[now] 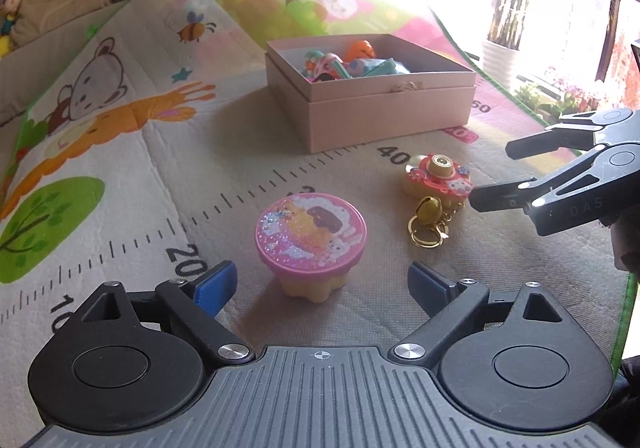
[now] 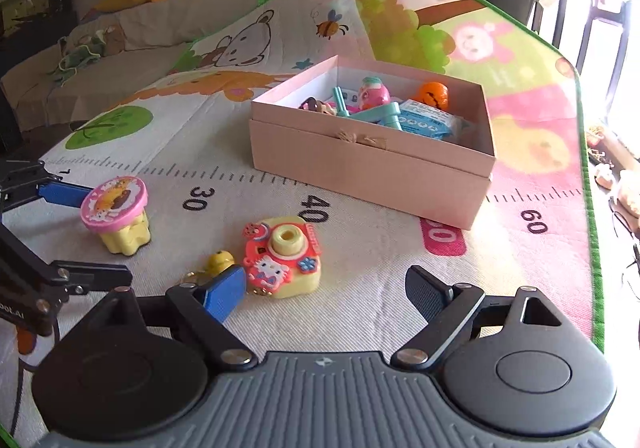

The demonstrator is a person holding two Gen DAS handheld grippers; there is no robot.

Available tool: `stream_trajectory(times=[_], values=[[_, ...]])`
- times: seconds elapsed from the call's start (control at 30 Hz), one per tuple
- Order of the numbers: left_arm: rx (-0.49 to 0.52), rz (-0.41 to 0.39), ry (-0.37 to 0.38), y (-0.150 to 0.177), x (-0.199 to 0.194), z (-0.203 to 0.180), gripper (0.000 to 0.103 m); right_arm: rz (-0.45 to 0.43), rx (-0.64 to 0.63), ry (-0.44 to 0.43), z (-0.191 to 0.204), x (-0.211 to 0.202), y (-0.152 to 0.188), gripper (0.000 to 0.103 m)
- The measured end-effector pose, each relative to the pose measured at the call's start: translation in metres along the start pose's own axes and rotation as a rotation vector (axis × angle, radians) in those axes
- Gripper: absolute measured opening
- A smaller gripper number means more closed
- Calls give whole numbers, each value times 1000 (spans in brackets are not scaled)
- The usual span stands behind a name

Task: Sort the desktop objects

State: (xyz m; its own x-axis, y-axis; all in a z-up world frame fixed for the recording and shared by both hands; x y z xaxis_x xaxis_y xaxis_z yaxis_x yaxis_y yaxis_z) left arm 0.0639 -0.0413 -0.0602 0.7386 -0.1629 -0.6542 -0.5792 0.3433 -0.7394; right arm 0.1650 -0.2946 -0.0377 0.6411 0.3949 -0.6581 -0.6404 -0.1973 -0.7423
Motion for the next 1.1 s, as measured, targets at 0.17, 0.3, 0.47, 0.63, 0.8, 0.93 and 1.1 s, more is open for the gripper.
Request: stream_trajectory(times=[0.17,0.3,0.47,0.63,0.8,0.93,1.1], values=[[-34,14,9,6,10,-2,97,18,-11,-26,8,2,7,74],[-33,3,12,8,9,-3,100,23,-34,10,8,13,1,74],[-50,-2,16,9,9,-2,101,5,-68,240,-31,13,-11,74],[-47,-2,14,9,10,-4,103,-36,122,105,-35,2,-16,80],[-55,-3,18,9,10,-3,103,-47,146,48,-13,24,-22,84],[-75,-6,19,10,9,0,103,-30,193,40,-13,51,-34,84],[-100,-8,2,5,11,5,103,2,180,43,-7,64,-38,70]])
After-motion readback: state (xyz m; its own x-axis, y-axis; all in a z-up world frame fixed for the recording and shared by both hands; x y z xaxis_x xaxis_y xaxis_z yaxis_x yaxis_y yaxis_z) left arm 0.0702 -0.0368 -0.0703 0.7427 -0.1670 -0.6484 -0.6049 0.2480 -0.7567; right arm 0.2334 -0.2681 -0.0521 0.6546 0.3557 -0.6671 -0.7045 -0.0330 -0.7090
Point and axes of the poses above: each gripper's, at about its wrist camera, not at the fingertips, and x roughly the way its jaws point, z to its left, y to its underside, the point moved 10 cm from there along x, roughly the way its jaws point, and after that the axes turned 13 degrees about -y, right-handed, at the moved point
